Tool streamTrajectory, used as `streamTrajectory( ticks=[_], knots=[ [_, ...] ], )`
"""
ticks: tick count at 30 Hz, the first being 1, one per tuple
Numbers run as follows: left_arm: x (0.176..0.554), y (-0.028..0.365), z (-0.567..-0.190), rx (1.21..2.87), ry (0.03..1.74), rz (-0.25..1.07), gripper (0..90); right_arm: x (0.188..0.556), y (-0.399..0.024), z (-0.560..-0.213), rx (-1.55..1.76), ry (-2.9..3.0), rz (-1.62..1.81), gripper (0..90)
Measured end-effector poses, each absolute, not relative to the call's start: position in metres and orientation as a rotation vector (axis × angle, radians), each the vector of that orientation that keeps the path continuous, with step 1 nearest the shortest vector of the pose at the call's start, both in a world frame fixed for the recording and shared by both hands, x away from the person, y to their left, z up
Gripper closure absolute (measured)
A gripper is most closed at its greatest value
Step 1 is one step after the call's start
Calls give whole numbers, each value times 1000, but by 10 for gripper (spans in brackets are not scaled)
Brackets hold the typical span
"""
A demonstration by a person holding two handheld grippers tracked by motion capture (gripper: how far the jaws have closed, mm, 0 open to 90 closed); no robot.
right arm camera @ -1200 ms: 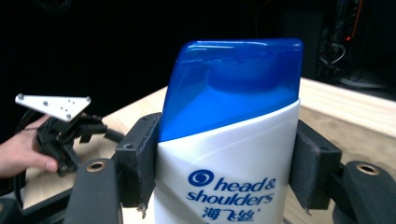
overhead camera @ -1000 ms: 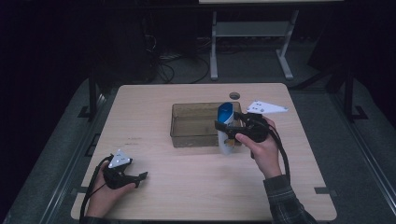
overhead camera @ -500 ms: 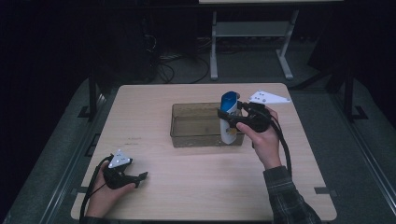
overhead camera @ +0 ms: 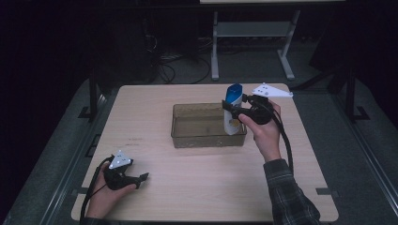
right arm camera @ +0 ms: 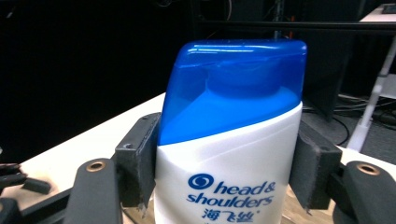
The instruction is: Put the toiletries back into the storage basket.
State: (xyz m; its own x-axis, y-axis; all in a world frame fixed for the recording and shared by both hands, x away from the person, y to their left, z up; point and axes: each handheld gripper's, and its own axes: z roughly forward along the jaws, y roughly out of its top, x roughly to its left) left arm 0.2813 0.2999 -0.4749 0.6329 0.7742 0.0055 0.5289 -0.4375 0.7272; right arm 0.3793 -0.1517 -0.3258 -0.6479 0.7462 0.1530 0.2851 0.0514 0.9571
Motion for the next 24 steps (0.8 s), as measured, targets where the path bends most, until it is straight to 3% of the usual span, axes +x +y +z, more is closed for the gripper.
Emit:
streamTrajectory(
  ticks=[24],
  knots=[
    [281, 300, -475, 2149, 1005, 442, 132, 398, -165, -352, 1102, 1939, 1544, 344]
  ],
)
